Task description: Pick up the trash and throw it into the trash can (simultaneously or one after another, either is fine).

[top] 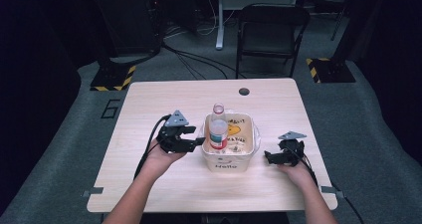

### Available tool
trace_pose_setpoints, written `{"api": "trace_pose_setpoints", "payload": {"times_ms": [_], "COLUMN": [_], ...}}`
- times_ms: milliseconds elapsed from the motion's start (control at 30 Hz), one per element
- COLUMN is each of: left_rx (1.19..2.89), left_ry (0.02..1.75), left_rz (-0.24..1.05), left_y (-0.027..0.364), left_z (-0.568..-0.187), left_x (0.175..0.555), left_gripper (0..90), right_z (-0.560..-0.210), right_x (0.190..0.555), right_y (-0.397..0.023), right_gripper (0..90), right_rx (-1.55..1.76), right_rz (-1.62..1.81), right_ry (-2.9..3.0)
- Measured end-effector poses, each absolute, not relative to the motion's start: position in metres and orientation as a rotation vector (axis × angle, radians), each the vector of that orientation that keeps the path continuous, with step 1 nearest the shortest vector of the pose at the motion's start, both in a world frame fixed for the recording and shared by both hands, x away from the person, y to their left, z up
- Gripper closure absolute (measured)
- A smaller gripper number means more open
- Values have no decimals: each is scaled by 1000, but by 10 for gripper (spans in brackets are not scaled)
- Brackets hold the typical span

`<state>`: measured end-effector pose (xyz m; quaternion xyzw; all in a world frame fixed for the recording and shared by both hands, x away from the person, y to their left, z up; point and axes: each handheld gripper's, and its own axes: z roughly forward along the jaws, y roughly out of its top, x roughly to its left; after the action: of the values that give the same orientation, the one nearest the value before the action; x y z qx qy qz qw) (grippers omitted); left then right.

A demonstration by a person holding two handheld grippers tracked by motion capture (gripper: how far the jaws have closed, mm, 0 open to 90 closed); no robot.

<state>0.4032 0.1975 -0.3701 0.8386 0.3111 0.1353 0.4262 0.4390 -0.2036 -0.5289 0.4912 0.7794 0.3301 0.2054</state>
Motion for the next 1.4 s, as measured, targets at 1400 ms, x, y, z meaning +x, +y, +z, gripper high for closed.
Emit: {"api": "trace_pose_setpoints", "payload": {"times_ms": [1400], "left_rx": [2005], "left_ry": [1082], "left_rz": [371], "left_y": [296], "left_z": [-445], "left_x": [396], "left_gripper": [445], "right_z": [-529], "right_x": [439], "right_y": [-204], "right_gripper": [0], "right_rx": [1369], "right_rz": [919], "right_ry": [2173]}}
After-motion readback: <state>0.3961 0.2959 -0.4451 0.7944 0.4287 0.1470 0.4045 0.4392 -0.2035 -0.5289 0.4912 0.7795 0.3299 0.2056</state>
